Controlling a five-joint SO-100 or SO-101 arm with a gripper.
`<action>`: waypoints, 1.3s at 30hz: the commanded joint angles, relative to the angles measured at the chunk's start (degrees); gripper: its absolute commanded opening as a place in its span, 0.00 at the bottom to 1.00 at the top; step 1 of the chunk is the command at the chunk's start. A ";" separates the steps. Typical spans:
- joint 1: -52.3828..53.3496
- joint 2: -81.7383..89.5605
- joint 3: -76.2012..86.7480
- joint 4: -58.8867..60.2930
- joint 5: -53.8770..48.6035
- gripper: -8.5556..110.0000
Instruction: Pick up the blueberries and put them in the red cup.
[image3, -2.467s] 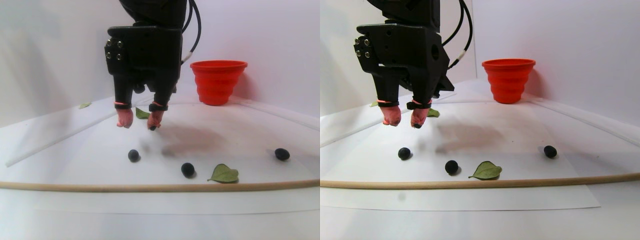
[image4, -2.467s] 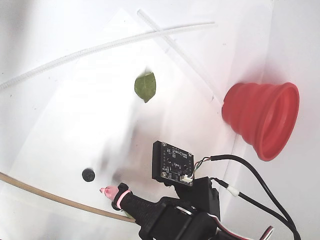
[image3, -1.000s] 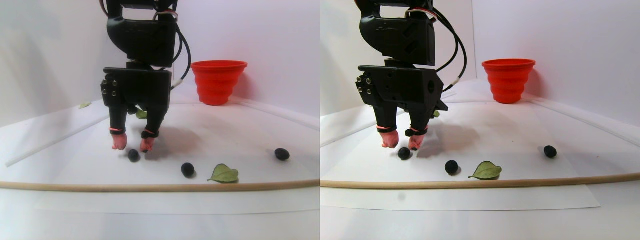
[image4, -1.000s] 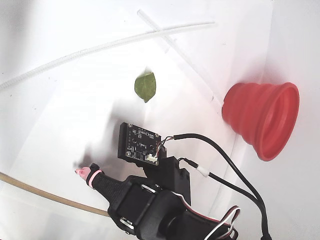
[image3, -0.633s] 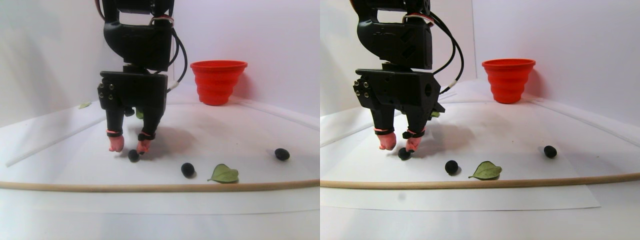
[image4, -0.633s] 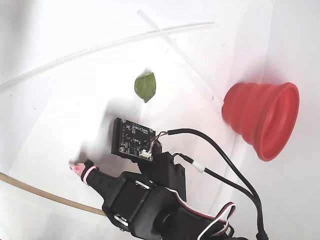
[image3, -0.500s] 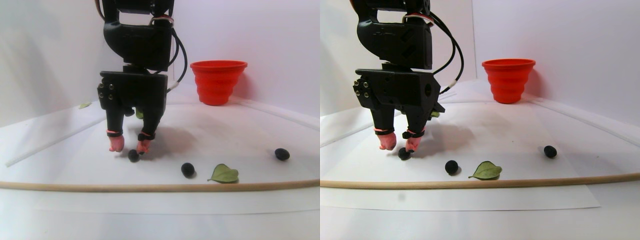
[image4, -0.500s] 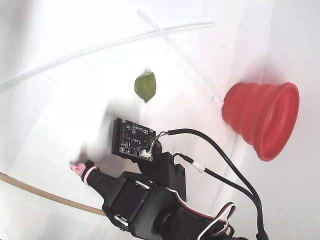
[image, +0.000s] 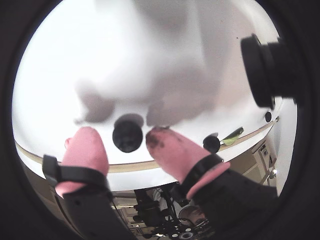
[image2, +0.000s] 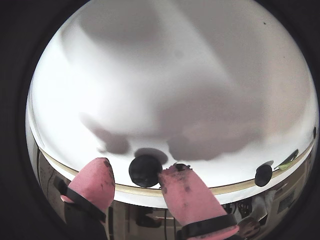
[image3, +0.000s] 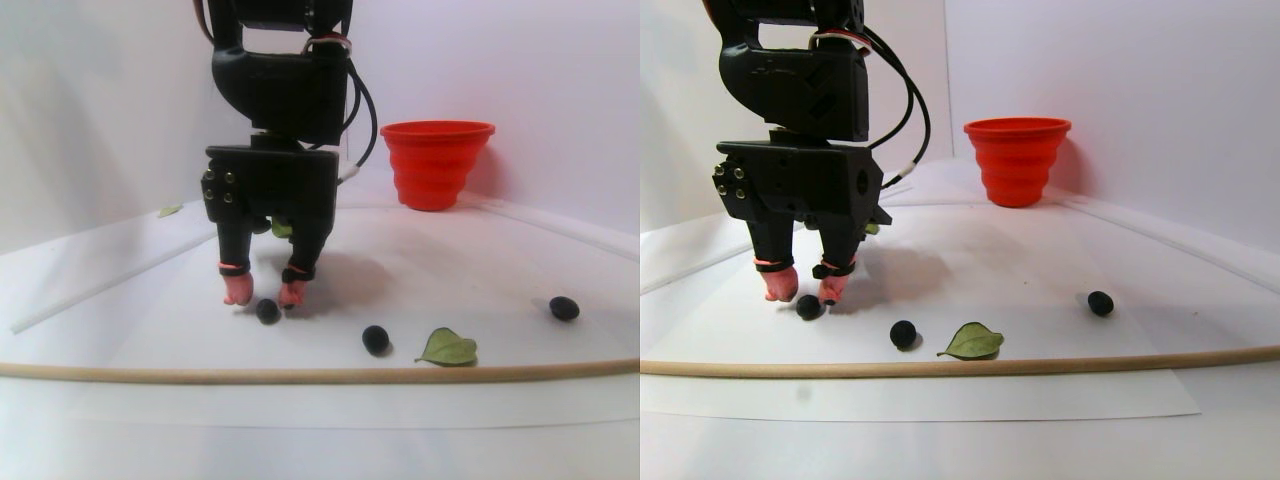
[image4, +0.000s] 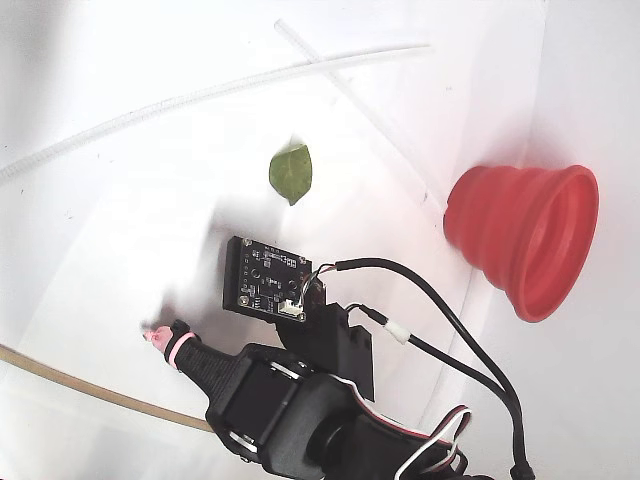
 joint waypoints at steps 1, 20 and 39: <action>0.44 0.35 0.70 -0.53 -0.35 0.22; -0.70 -0.18 2.29 -0.97 0.26 0.22; -0.53 -2.46 1.76 -2.81 -0.18 0.21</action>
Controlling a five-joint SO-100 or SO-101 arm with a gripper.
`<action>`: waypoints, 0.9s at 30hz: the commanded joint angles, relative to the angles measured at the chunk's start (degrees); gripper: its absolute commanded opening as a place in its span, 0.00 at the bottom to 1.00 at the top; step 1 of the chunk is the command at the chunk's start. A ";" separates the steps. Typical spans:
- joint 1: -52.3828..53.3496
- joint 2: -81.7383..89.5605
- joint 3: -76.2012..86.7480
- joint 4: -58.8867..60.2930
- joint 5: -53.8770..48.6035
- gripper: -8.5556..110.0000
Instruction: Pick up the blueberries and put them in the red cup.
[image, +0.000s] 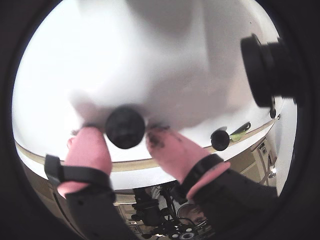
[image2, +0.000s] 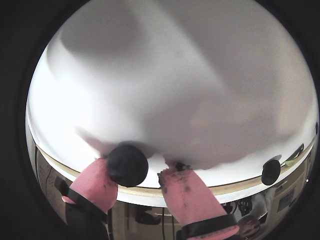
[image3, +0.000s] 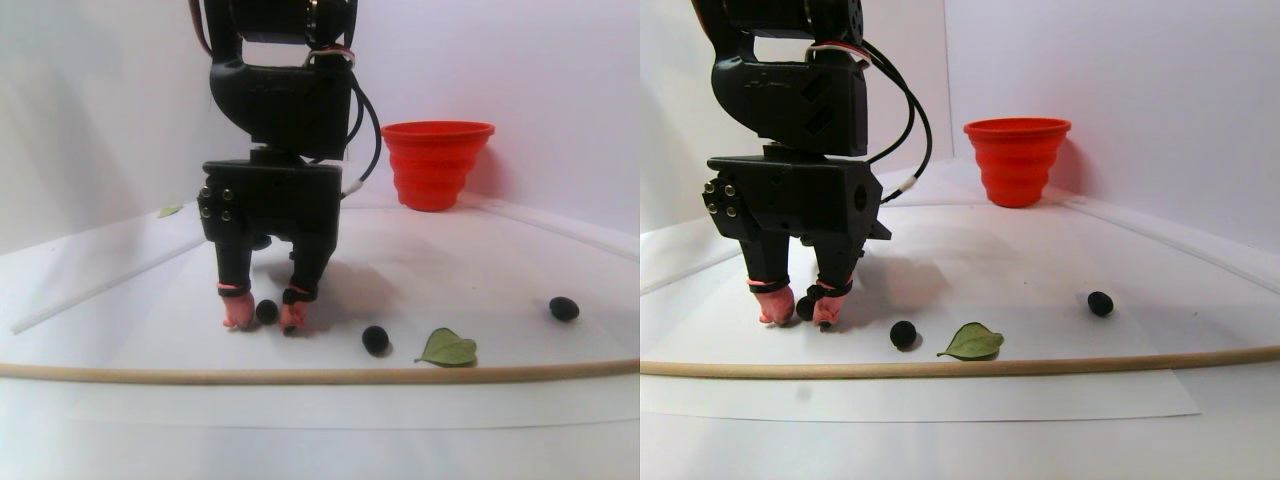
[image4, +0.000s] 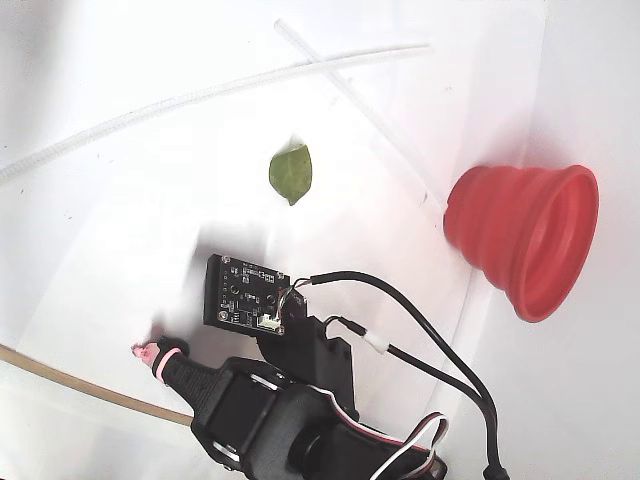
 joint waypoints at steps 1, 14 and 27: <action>-0.53 0.70 0.00 -0.44 0.09 0.21; -0.53 2.02 -3.08 1.93 1.32 0.21; 0.09 2.90 -5.36 4.04 1.67 0.21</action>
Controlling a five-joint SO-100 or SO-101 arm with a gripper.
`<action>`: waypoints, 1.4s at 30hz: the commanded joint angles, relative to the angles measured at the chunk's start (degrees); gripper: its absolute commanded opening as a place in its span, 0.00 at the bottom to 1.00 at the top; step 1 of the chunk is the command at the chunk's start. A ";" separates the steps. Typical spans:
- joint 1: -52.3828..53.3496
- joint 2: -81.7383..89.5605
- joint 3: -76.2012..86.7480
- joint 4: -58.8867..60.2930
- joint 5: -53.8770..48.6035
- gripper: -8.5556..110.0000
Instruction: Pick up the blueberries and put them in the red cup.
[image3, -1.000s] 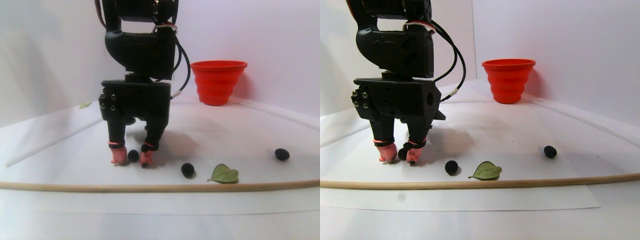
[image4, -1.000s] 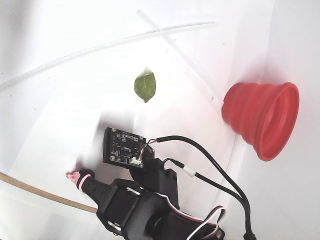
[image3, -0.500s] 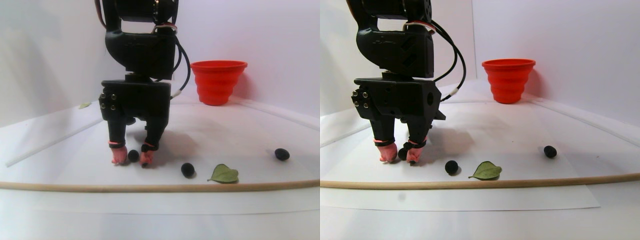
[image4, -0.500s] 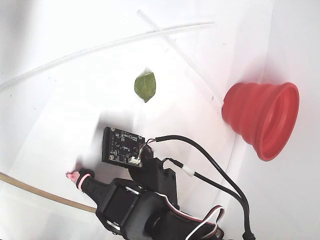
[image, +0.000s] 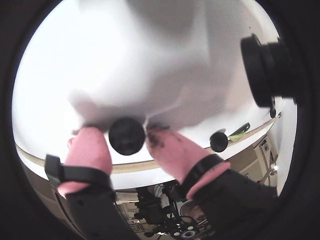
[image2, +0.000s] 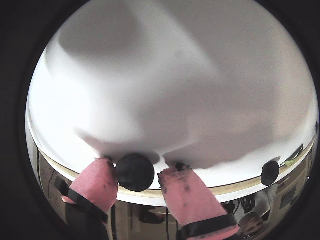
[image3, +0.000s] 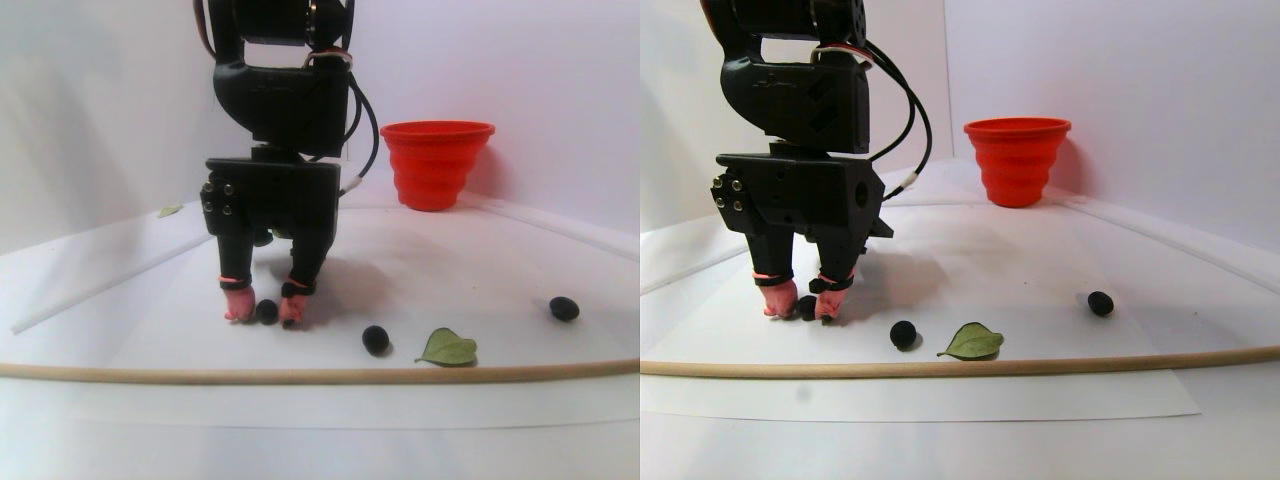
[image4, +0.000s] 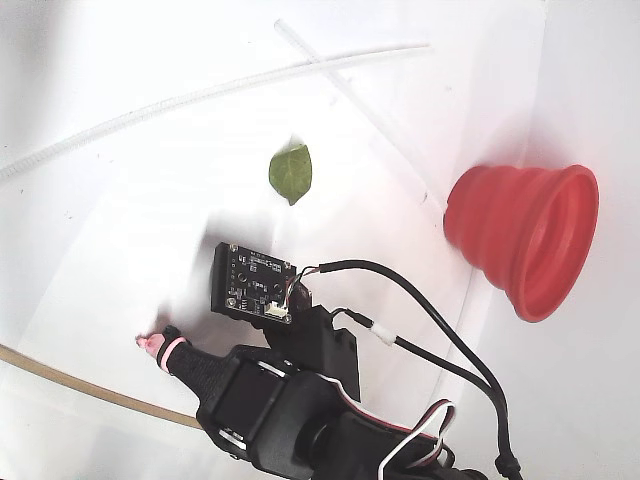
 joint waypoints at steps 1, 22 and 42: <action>0.09 2.90 -0.79 0.62 0.00 0.21; 0.18 2.99 -0.09 0.53 -1.14 0.16; 2.64 13.10 2.64 2.90 -4.57 0.16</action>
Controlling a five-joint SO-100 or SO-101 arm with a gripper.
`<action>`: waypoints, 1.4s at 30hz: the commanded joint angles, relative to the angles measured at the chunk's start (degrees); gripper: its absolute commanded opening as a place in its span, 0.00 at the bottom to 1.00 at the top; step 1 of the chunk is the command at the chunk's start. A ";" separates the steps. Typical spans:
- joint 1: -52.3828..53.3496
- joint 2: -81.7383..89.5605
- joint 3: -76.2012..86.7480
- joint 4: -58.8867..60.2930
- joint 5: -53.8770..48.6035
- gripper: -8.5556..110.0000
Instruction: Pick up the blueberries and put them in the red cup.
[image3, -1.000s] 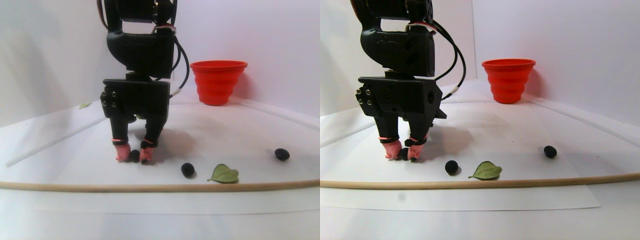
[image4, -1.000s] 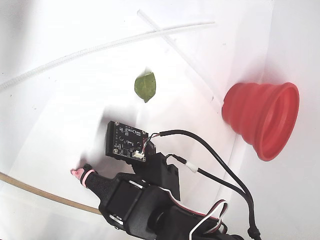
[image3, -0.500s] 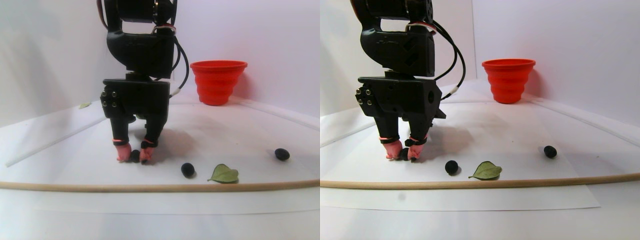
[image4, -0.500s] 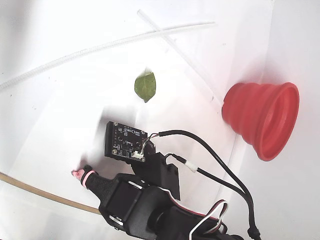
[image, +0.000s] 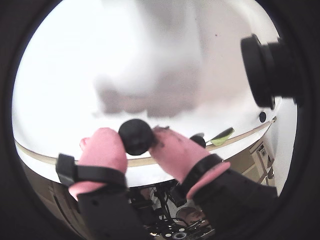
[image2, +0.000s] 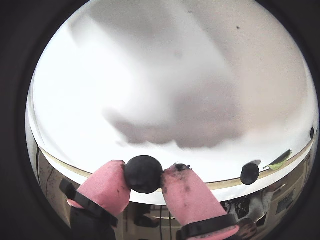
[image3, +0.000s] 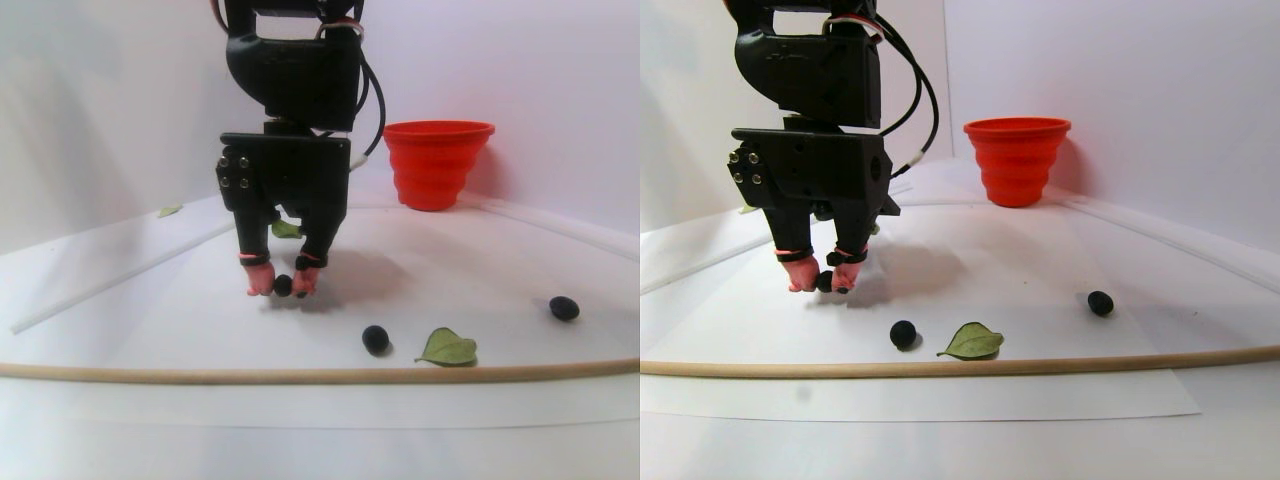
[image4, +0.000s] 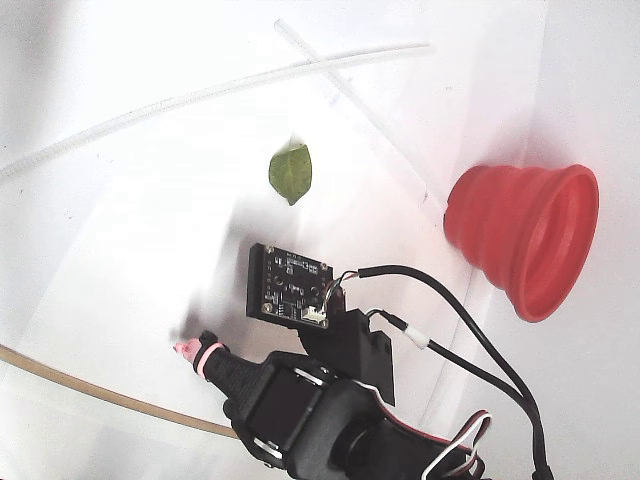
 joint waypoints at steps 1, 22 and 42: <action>0.35 6.42 0.70 0.79 -0.70 0.16; 6.50 21.71 2.99 6.59 -6.33 0.16; 11.34 34.01 3.52 11.43 -9.93 0.16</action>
